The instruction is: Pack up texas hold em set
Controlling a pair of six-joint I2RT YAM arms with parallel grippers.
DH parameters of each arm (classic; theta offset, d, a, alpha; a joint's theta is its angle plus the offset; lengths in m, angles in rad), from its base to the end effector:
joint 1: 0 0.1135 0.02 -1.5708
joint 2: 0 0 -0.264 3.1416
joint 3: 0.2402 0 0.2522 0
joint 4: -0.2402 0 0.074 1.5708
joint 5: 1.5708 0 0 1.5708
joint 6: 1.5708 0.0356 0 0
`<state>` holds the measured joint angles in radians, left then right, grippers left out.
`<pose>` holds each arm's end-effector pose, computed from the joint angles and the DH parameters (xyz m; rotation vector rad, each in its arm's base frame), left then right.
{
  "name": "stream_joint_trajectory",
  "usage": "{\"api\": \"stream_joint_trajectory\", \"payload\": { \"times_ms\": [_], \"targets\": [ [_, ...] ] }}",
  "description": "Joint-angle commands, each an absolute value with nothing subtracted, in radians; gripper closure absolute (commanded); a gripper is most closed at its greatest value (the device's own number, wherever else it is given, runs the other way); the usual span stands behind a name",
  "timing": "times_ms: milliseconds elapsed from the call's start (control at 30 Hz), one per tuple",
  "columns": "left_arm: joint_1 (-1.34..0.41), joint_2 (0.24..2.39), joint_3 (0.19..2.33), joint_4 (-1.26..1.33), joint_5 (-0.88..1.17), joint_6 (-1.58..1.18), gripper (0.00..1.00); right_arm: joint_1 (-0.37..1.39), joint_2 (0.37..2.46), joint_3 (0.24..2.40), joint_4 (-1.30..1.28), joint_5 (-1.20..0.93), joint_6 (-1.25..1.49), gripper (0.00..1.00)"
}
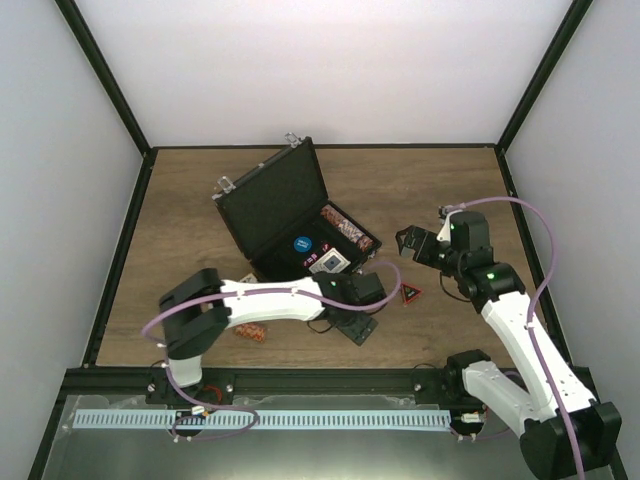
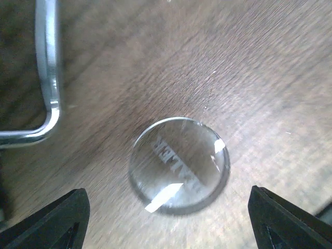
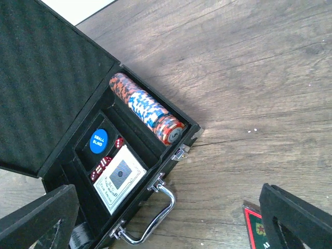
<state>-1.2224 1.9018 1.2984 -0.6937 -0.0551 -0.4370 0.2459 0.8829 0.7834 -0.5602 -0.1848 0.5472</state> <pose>0.1285 -0.3482 0.1681 1.1022 2.6897 -0.2412 0.1810 0.0522 0.2860 0.2411 2.2816 0.6296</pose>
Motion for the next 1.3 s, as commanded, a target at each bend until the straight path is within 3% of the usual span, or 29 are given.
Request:
{"api": "stream_joint_trajectory", "payload": {
  "times_ms": [0, 200, 567, 733, 1267],
  "targets": [
    [-1.207, 1.715, 1.252, -0.737, -0.112, -0.408, 0.12, 0.255, 0.854, 0.834, -0.583, -0.150, 0.526, 0.02],
    [-1.107, 1.557, 1.133, -0.923, -0.183, -0.462, 0.07, 0.254, 0.842, 0.817, -0.582, -0.155, 0.528, 0.02],
    [-0.692, 1.328, 0.936, -0.992, -0.140, -0.559, 0.02, 0.253, 0.804, 0.773, -0.568, -0.181, 0.533, 0.00],
    [-0.583, 1.368, 0.927, -0.990, -0.152, -0.518, 0.02, 0.254, 0.806, 0.773, -0.557, -0.190, 0.527, 0.00],
    [-0.499, 1.518, 0.952, -0.940, -0.081, -0.365, 0.01, 0.253, 0.791, 0.758, -0.560, -0.189, 0.526, 0.00]
  ]
}}
